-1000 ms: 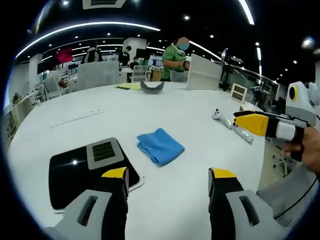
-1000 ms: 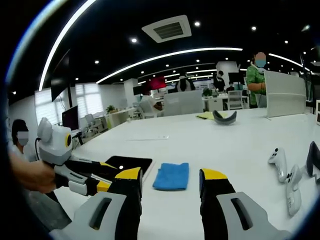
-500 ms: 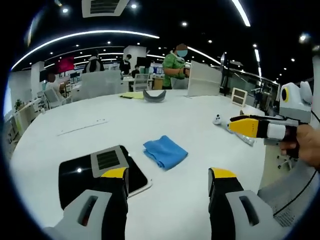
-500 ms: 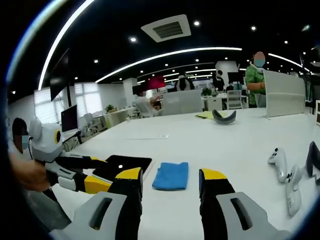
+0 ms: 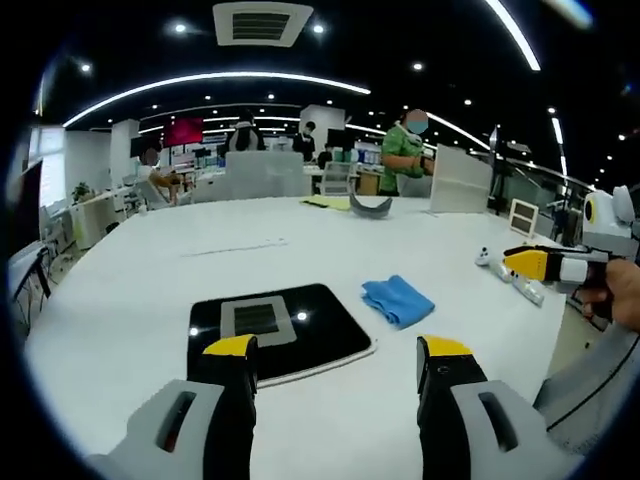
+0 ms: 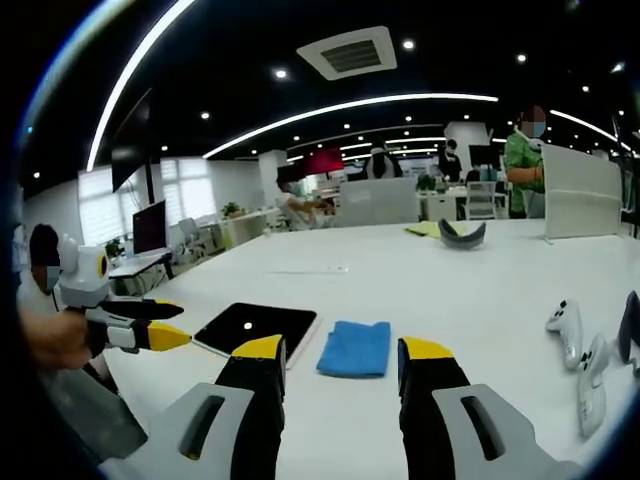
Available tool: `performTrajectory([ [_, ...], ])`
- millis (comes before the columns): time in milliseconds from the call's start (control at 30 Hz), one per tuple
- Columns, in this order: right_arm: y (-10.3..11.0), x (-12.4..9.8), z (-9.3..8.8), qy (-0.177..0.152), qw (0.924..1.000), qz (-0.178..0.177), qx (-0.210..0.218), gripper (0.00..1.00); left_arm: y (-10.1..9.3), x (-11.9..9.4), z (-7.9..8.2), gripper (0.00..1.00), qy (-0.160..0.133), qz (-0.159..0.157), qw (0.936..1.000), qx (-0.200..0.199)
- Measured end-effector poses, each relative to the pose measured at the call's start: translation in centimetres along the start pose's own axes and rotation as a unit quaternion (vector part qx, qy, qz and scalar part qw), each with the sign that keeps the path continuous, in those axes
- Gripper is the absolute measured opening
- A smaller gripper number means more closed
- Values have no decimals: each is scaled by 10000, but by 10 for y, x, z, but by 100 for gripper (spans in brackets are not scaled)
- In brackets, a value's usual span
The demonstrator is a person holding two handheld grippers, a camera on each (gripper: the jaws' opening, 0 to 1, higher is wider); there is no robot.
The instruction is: Wipe the mirror surface with the cleaning cloth until all visible marks leave the cleaned area.
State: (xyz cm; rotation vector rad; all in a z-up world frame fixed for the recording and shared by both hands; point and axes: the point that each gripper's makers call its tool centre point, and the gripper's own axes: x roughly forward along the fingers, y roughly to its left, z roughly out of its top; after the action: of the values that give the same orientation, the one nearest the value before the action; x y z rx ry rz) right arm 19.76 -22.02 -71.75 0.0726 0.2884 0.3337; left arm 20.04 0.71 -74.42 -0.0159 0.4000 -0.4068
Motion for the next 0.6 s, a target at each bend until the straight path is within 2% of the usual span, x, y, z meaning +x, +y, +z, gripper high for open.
performTrajectory([
  [167, -1, -1, 1, -27, 10000, -6, -11, 43, 12, -5, 4, 64, -72, 211, 9997, 98],
  [600, -8, 1, -1, -34, 10000, -12, 69, 42, 16, -4, -3, 64, 6, 295, 9995, 75],
])
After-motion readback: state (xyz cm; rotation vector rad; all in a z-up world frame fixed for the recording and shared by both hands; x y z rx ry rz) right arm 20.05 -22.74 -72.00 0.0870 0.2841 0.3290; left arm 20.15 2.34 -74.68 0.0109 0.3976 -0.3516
